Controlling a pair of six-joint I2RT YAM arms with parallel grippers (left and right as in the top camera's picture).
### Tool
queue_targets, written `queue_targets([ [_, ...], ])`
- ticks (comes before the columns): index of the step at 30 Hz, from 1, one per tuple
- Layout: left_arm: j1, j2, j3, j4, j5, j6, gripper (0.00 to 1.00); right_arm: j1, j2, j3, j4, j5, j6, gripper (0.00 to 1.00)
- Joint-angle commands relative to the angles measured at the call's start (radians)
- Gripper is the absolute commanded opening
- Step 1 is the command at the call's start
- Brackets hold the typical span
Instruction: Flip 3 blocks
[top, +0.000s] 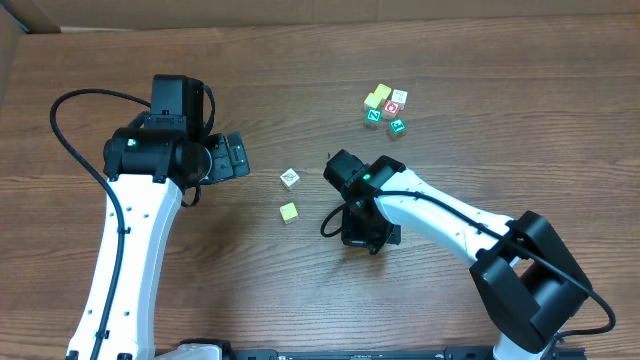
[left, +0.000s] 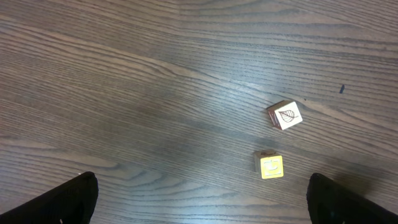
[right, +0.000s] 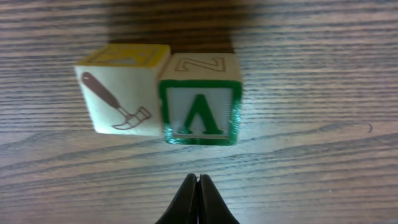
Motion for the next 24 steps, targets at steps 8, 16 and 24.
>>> queue_targets([
  [8, 0.000, 0.002, 0.007, 0.003, -0.012, -0.013, 1.00, 0.032, -0.026, -0.006, 0.013, 0.047, 0.028, 0.04],
  [16, 0.000, 0.002, 0.007, 0.003, -0.012, -0.013, 1.00, 0.032, -0.026, -0.006, 0.010, 0.080, 0.042, 0.04],
  [24, 0.000, 0.002, 0.007, 0.003, -0.012, -0.013, 1.00, 0.032, -0.026, -0.006, 0.022, 0.085, 0.042, 0.04],
])
